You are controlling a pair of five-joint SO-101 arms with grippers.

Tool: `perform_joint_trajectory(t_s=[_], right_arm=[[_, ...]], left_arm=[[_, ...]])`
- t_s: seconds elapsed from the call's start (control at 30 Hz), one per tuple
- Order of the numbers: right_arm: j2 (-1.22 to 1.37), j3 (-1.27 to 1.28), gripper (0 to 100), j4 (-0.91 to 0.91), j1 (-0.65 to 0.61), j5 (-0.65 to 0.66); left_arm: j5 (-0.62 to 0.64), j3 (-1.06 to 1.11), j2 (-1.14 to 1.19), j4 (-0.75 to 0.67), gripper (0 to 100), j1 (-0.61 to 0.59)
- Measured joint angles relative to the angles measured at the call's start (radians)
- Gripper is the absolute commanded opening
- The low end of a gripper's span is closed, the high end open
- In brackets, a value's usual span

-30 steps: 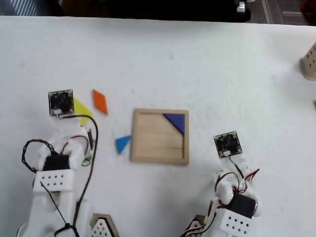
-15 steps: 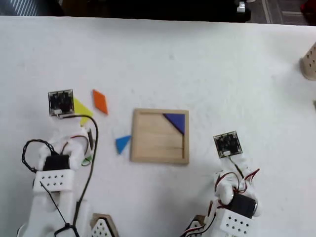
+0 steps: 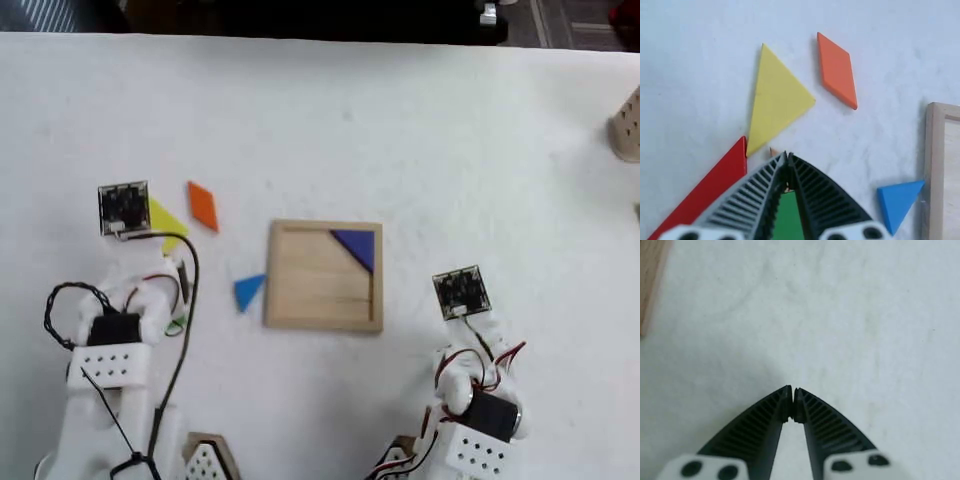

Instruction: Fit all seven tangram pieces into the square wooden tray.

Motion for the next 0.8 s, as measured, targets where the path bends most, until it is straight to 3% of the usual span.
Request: perform_joint_trajectory(t_s=[0.8], right_arm=[[0.000,0.000,1.8,0.000,0.000,0.000]], left_arm=[[0.000,0.000,0.000,0.000,2,0.000]])
